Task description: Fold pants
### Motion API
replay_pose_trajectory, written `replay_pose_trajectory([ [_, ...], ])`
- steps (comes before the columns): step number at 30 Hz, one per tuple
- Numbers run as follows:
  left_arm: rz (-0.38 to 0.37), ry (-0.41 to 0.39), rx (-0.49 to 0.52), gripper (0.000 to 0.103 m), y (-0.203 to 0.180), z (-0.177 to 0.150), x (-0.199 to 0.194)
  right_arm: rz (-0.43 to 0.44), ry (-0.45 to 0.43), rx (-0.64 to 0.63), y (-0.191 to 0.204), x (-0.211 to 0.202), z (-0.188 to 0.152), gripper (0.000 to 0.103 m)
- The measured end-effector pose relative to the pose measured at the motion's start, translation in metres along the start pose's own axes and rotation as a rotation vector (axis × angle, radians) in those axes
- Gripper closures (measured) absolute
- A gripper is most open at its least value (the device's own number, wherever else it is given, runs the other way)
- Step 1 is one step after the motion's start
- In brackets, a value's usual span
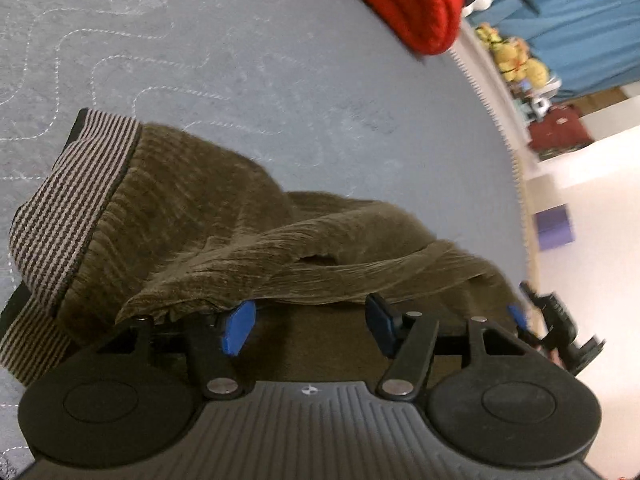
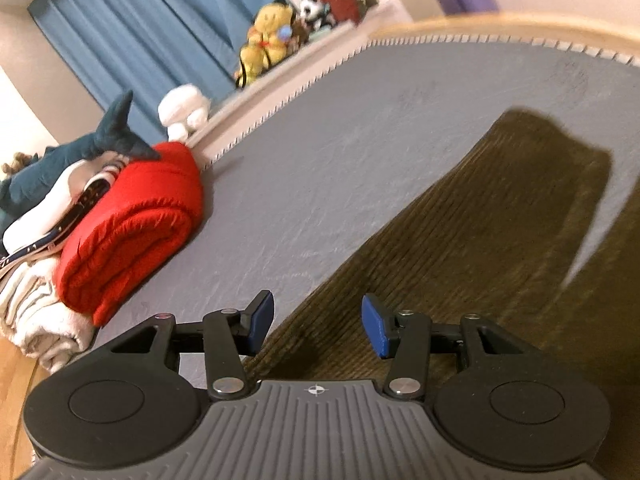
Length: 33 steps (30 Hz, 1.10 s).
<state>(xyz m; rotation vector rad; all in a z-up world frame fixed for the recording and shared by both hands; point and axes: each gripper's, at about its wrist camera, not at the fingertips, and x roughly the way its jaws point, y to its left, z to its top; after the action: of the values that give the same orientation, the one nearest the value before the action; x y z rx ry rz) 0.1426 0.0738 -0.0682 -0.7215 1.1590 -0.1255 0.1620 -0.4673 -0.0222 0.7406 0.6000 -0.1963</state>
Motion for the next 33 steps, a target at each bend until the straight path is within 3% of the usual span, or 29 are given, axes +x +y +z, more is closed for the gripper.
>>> replay_pose_trajectory([
  [5,0.028,0.015,0.003,0.037,0.005,-0.003,-0.004,-0.029,0.075,0.018,-0.005,0.048,0.007,0.031],
  [12,0.022,0.002,-0.043,0.037,0.015,0.002,-0.006,-0.134,0.100,0.032,-0.015,0.093,0.020,0.029],
  [13,0.018,-0.003,-0.045,0.037,0.015,0.003,-0.006,-0.153,0.097,0.000,-0.013,0.094,0.019,0.040],
  [14,0.015,-0.008,-0.046,0.037,0.014,0.003,-0.007,-0.188,0.092,-0.050,-0.010,0.094,0.018,0.060],
  [15,0.012,-0.013,-0.046,0.037,0.015,0.003,-0.011,-0.215,0.087,-0.086,-0.008,0.092,0.017,0.067],
  [17,0.006,-0.027,-0.038,0.036,0.013,0.002,-0.017,-0.191,0.070,-0.055,-0.013,0.084,0.020,0.093],
  [20,0.004,-0.044,-0.035,0.036,0.011,0.000,-0.023,-0.147,0.025,0.009,-0.018,0.061,0.026,0.095],
  [25,-0.015,-0.062,-0.045,0.036,0.014,-0.003,-0.035,-0.130,-0.100,-0.016,-0.002,0.002,0.027,0.095],
  [33,0.001,-0.062,-0.044,0.037,0.028,-0.014,-0.051,-0.138,-0.181,0.016,-0.020,-0.122,0.014,0.095],
])
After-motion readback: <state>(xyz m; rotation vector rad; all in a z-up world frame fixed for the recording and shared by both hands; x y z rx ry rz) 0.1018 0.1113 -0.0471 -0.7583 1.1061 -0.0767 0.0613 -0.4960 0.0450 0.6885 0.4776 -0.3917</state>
